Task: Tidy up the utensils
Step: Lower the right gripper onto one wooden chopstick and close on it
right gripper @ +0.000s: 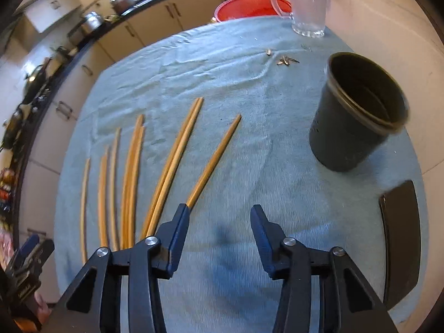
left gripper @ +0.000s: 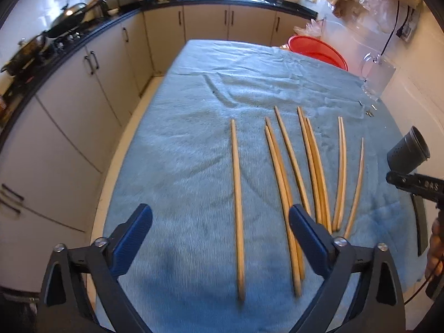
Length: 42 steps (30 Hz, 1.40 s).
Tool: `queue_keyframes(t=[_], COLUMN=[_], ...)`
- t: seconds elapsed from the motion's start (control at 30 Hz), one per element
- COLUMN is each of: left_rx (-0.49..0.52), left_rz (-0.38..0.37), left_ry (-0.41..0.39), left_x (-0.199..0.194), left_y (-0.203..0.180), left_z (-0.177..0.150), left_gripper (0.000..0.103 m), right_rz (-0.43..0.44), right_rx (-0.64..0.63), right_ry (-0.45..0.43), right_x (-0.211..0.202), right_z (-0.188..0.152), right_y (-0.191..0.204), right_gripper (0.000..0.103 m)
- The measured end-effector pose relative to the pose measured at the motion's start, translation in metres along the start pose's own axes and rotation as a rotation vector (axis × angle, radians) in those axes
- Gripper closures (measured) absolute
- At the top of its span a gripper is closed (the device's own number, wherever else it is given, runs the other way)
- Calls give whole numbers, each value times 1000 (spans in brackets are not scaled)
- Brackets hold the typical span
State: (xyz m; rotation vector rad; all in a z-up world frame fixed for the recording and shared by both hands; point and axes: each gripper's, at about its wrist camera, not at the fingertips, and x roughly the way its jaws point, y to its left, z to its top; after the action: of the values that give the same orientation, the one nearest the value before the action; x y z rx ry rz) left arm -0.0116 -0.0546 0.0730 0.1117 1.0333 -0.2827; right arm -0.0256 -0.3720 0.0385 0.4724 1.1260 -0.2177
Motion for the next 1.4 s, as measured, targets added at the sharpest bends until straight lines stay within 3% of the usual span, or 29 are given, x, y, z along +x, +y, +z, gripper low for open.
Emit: queue_keyframes(t=[0.13, 0.17, 0.27, 0.7, 0.8, 0.87, 0.97, 1.0, 1.03, 1.1, 1.4], left_rx=[-21, -26, -35, 8, 21, 32, 57, 66, 70, 64, 62], left_rz=[-40, -48, -63, -61, -48, -26, -6, 1, 2, -23, -140], left_ry=[47, 66, 106, 187, 217, 226, 218, 213, 208, 214, 118], left_x=[22, 29, 45, 88, 98, 105, 108, 109, 110, 111, 81], left_y=[8, 10, 15, 4, -2, -6, -13, -14, -15, -13, -13], left_z=[16, 20, 31, 56, 58, 61, 65, 67, 69, 73, 83], left_gripper=[13, 14, 26, 31, 41, 47, 56, 64, 79, 95, 97], right_rz=[-17, -21, -42, -144, -162, -157, -144, -132, -127, -97, 24], right_rx=[38, 40, 86, 115, 98, 86, 51, 47, 42, 52, 81], right_ry=[9, 22, 44, 99, 109, 117, 126, 127, 128, 112, 4], right_x=[16, 22, 36, 67, 73, 76, 79, 81, 81, 78, 34], right_z=[21, 27, 40, 64, 70, 74, 75, 76, 76, 78, 78], right_y=[2, 3, 2, 3, 7, 12, 20, 22, 25, 25, 32], right_gripper=[56, 62, 66, 72, 79, 93, 94, 94, 95, 96, 97])
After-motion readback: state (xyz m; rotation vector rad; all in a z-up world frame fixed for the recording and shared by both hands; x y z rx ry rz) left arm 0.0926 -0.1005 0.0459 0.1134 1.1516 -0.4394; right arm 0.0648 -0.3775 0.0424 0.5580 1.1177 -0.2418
